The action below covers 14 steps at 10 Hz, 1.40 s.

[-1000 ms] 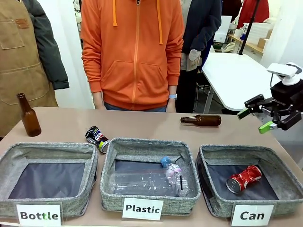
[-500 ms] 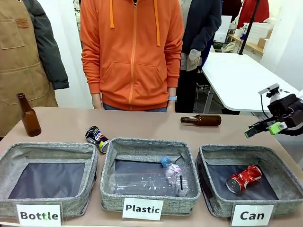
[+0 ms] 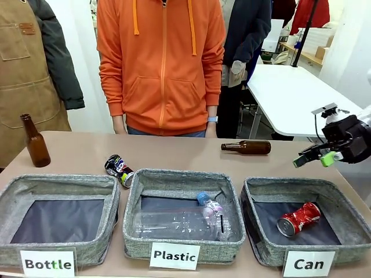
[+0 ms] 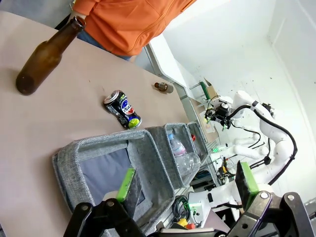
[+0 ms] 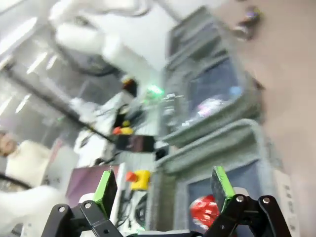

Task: Sort the can waste into the basket.
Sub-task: Pick up the can waste from the table and place it in the right Fabric basket.

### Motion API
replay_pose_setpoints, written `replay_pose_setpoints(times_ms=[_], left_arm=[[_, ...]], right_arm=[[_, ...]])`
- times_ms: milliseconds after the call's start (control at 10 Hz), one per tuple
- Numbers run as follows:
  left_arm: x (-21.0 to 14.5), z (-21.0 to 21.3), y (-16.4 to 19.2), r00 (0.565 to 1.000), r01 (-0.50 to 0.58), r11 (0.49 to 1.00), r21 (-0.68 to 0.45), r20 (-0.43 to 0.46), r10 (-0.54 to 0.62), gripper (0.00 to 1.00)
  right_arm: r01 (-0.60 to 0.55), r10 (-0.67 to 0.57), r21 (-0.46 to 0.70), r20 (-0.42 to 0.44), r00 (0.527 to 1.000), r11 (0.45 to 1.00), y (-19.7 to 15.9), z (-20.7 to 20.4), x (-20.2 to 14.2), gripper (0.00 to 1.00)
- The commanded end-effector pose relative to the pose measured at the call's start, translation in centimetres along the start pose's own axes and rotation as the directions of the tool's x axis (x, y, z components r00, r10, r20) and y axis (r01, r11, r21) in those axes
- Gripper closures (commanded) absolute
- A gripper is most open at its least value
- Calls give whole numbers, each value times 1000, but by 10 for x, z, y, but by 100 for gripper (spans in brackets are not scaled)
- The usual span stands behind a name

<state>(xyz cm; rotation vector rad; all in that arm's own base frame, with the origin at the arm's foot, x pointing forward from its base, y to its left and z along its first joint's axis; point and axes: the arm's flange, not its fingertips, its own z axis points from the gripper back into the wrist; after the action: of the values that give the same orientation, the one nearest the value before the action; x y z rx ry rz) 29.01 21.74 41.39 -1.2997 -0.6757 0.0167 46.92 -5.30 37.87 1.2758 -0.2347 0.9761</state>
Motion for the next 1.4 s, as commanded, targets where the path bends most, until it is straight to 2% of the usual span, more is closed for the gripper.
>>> replay_pose_setpoints(times_ms=[0,100,200,400,600,700,800,1300], left_arm=[[1,0,-2,1000,21,1000,-13,6,-21,0],[1,0,-2,1000,21,1000,-13,6,-21,0],[1,0,-2,1000,21,1000,-13,6,-21,0],[1,0,-2,1000,21,1000,-13,6,-21,0],[1,0,-2,1000,21,1000,-13,6,-21,0],[1,0,-2,1000,21,1000,-13,6,-21,0],[1,0,-2,1000,21,1000,-13,6,-21,0],[1,0,-2,1000,21,1000,-13,6,-21,0]], right_arm=[[221,-176,-281,174,969,934,22,-12,14,1],[292,-226,-292,240,944,911,32,-11,14,1],[348,-284,-249,257,924,904,41,-9,11,1],[412,-387,-69,233,892,909,45,-2,9,1],[407,-408,52,231,883,912,46,4,14,1],[413,-410,55,303,860,909,46,8,15,1],[382,-373,-13,190,908,924,51,-13,5,1],[382,-373,-13,190,908,924,51,-13,5,1]])
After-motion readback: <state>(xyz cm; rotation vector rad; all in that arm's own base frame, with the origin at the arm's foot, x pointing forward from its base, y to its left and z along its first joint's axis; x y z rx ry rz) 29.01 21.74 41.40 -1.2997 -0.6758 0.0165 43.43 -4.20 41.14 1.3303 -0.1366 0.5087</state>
